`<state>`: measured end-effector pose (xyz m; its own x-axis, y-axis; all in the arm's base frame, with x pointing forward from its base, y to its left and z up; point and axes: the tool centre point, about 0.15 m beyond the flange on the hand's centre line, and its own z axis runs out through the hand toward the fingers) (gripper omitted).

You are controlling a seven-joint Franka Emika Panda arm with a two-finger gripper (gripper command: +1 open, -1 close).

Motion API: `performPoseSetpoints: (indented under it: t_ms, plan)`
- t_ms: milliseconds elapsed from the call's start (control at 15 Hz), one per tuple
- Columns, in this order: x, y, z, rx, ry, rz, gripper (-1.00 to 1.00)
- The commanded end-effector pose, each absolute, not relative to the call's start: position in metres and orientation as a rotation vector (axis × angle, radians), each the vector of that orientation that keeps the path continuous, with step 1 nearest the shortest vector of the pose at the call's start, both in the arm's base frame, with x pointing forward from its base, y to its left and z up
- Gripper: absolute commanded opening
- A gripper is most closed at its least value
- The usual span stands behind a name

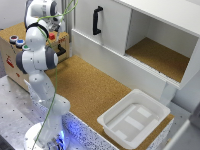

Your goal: Grasp the drawer handle and open it

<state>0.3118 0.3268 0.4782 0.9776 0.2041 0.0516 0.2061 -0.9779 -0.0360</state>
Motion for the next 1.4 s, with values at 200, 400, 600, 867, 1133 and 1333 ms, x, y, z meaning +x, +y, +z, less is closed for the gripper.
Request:
performPoseSetpoints:
  t_ms: [200, 400, 600, 867, 1133, 1333]
  plan:
    - [0.301, 0.313, 0.38, -2.795, -0.22, -0.213, 1.0]
    - [0.307, 0.319, 0.361, -2.769, -0.214, -0.135, 1.0]
    - [0.315, 0.333, 0.345, -2.723, -0.238, -0.094, 1.0]
    - [0.333, 0.346, 0.329, -2.686, -0.189, -0.041, 1.0]
    - [0.347, 0.35, 0.316, -2.646, -0.093, -0.043, 1.0]
    - [0.352, 0.344, 0.306, -2.597, -0.031, -0.038, 1.0]
